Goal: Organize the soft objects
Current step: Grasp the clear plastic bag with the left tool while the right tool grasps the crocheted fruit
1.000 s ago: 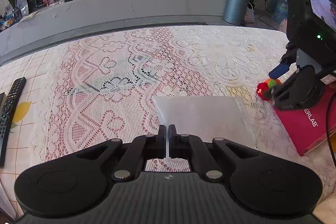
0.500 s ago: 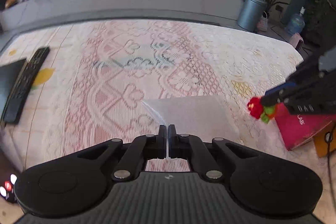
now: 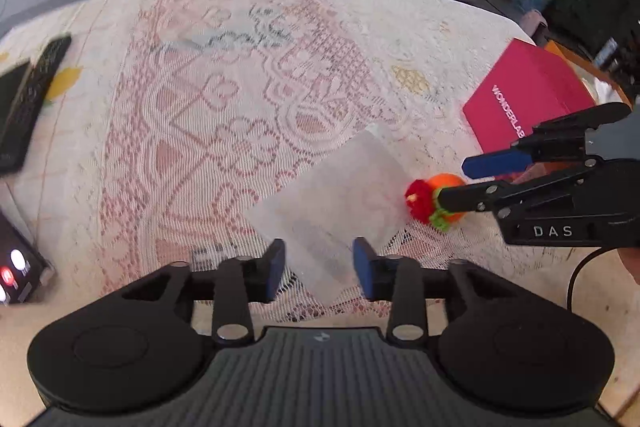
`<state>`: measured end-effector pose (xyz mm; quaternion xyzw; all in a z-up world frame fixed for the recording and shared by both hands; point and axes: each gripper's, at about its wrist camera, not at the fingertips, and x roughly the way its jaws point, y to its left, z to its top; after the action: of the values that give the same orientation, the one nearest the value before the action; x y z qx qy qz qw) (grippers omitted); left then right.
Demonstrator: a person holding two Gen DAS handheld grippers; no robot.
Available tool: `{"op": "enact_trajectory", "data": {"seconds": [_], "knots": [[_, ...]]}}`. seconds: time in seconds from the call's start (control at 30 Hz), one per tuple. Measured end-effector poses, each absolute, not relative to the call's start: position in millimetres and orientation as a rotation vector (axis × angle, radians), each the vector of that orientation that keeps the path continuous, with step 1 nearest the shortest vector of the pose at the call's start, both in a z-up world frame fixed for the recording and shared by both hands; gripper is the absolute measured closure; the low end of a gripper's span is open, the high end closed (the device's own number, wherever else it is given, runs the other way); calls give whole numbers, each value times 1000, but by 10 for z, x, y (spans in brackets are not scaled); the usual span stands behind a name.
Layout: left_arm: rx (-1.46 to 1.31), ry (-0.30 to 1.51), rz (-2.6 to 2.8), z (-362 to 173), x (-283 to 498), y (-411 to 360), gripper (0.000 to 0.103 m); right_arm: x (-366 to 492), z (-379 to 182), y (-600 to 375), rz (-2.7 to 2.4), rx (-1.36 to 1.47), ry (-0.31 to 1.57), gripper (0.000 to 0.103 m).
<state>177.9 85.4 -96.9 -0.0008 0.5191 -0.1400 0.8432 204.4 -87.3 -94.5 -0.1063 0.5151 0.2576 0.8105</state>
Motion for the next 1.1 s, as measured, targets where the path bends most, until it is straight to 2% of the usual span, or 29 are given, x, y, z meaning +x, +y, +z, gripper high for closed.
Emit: {"op": "enact_trajectory", "data": {"seconds": [0.03, 0.27, 0.6, 0.7, 0.97, 1.1], "knots": [[38, 1082, -309, -946, 1780, 816, 45, 2025, -944, -895, 543, -216, 1090, 60], [293, 1059, -456, -1053, 2015, 543, 28, 2083, -1137, -1009, 503, -40, 1120, 60], [312, 1124, -504, -1432, 2376, 441, 28, 1938, -1250, -1089, 488, 51, 1160, 57], [267, 1172, -510, -1518, 2442, 460, 32, 1941, -1304, -1132, 475, 95, 1162, 57], [135, 1247, -663, -1489, 2403, 473, 35, 1932, -1306, -1134, 466, 95, 1156, 58], [197, 1241, -660, -1498, 2286, 371, 38, 1926, -1311, -1152, 464, 107, 1154, 58]]}}
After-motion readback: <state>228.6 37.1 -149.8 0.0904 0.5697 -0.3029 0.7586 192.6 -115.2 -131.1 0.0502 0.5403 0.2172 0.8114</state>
